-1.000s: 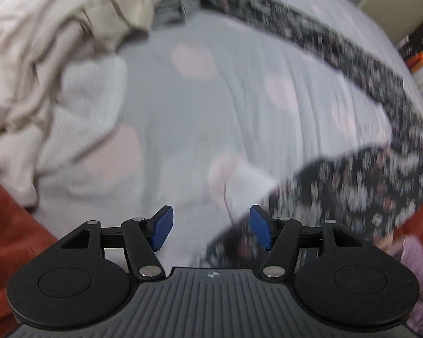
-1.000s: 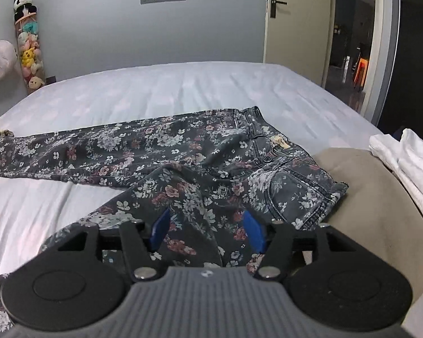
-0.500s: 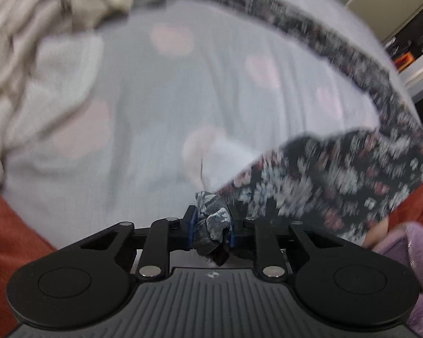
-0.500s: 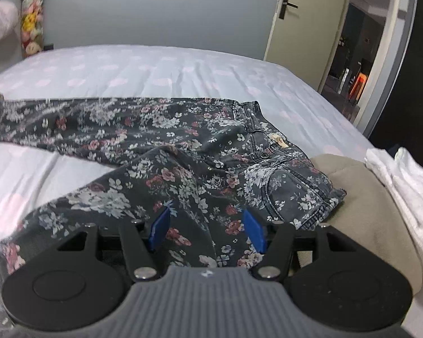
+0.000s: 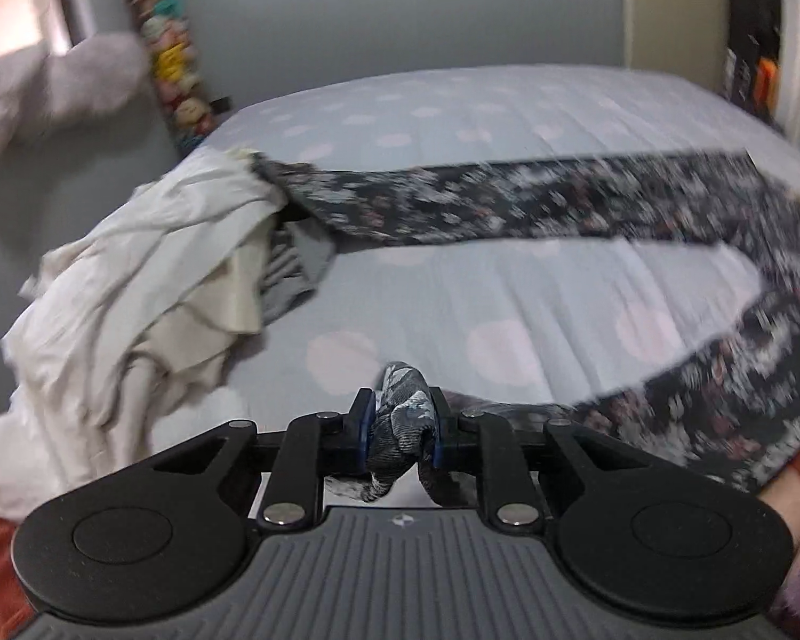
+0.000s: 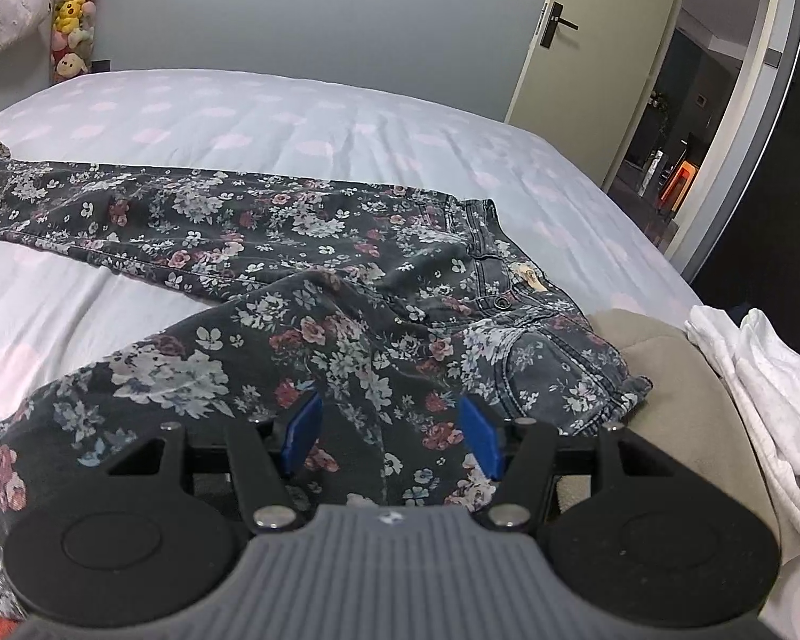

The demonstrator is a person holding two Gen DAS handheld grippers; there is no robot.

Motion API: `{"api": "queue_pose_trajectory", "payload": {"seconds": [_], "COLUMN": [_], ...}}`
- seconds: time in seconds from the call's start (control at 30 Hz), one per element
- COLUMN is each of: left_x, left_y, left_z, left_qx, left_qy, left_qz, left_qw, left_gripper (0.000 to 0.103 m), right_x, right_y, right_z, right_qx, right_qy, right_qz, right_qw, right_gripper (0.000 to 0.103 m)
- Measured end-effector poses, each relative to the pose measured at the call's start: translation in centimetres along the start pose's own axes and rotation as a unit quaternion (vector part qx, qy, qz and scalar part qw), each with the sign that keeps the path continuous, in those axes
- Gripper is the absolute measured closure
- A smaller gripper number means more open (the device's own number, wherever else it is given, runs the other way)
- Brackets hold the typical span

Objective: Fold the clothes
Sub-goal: 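Grasp the trouser leg end with the left gripper and drag it along the bed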

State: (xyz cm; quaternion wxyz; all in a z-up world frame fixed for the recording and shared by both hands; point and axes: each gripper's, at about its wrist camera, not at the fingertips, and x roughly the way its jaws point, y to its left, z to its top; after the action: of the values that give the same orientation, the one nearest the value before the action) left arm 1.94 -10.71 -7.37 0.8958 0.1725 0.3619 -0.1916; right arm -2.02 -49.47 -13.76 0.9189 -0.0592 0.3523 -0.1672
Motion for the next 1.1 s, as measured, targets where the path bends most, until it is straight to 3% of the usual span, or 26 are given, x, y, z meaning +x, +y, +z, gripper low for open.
{"api": "queue_pose_trajectory", "payload": {"seconds": [0.2,0.33,0.4,0.5,0.6,0.8,0.97,1.1], "left_x": [2.8,4.2,4.6,4.4,3.7,2.2,2.2,3.6], "left_y": [-3.1,-3.4,-3.2,-2.6,-1.4,1.5,3.4,3.9], "left_z": [-1.7,-2.7,-3.1,-3.6,-3.8,-3.7,-3.9,-4.6], "left_qx": [-0.004,-0.034,-0.058,-0.095,-0.134,-0.208,-0.232,-0.249], "left_qy": [0.009,0.019,0.028,0.029,0.016,0.002,-0.001,0.033], "left_qz": [-0.077,-0.127,-0.157,-0.207,-0.241,-0.253,-0.202,-0.183], "left_qw": [0.9969,0.9911,0.9855,0.9732,0.9610,0.9447,0.9516,0.9506], "left_gripper": [0.086,0.084,0.080,0.062,0.057,0.052,0.051,0.051], "right_x": [0.1,0.1,0.1,0.2,0.2,0.0,-0.1,-0.1], "right_y": [0.2,0.2,0.2,0.2,0.2,-0.2,-0.3,-0.4], "right_z": [0.0,0.0,0.0,0.0,0.0,-0.1,-0.2,-0.2], "right_qx": [-0.005,-0.005,-0.004,-0.002,0.000,0.012,0.018,0.019], "right_qy": [0.001,0.000,-0.001,-0.002,-0.004,-0.010,-0.013,-0.013], "right_qz": [-0.002,-0.002,-0.001,0.000,0.001,0.008,0.014,0.016], "right_qw": [1.000,1.000,1.000,1.000,1.000,1.000,1.000,1.000], "right_gripper": [0.042,0.042,0.042,0.042,0.042,0.042,0.042,0.042]}}
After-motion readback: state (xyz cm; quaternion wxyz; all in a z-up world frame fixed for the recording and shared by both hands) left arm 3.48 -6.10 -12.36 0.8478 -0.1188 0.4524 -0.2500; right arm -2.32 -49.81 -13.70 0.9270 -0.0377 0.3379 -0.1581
